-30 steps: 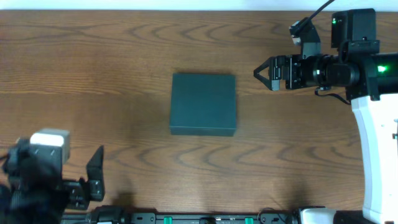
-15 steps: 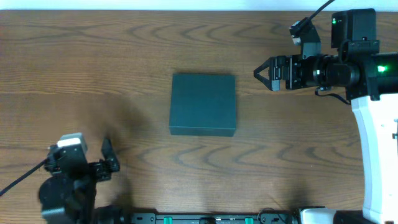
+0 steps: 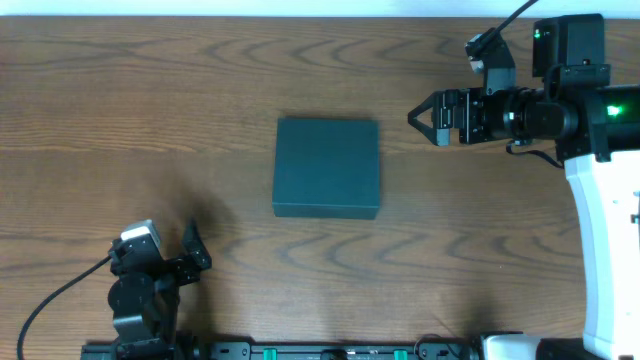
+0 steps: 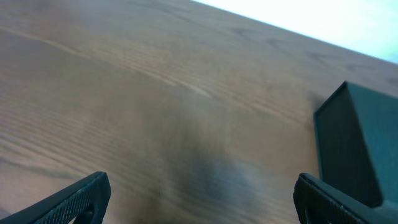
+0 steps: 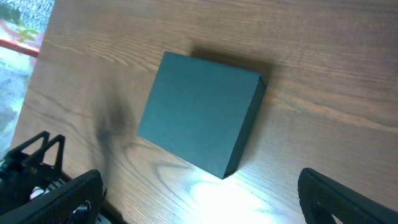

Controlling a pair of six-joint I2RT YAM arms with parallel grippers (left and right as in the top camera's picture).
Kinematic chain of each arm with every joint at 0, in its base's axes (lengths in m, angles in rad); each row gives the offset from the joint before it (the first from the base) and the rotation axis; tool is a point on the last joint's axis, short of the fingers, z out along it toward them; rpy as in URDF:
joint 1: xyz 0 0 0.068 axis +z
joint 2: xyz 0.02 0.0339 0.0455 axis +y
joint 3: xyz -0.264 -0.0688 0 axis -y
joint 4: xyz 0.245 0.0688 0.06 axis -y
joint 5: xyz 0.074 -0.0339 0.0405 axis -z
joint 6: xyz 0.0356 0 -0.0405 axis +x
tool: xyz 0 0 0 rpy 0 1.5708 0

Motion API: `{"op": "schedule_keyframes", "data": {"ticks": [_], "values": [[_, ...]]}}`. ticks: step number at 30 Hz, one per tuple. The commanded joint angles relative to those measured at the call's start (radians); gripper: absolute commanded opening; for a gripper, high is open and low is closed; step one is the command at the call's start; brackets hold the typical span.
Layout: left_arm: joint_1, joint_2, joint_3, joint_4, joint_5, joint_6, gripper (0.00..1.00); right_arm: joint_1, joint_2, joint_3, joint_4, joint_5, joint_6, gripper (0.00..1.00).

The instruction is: Pack container

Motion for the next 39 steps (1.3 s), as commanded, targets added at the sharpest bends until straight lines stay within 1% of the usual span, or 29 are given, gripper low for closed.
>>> {"op": "schedule_keyframes", "data": {"ticks": [1, 9, 13, 15, 39], "values": [[-0.005, -0.031, -0.035, 0.006, -0.018, -0.006, 0.95, 0.008, -0.003, 0.01, -0.001, -0.003, -0.005, 0.99], [-0.005, -0.047, -0.099, 0.017, -0.021, -0.006, 0.95, 0.008, -0.003, 0.01, -0.001, -0.003, -0.005, 0.99], [-0.005, -0.047, -0.099, 0.018, -0.037, -0.001, 0.95, 0.008, -0.003, 0.01, -0.001, -0.003, -0.005, 0.99], [-0.005, -0.047, -0.099, 0.018, -0.04, 0.024, 0.95, 0.008, -0.003, 0.01, -0.001, -0.003, -0.005, 0.99], [-0.005, -0.046, -0.099, 0.018, -0.039, 0.023, 0.95, 0.008, -0.003, 0.01, -0.001, -0.003, -0.005, 0.99]]}}
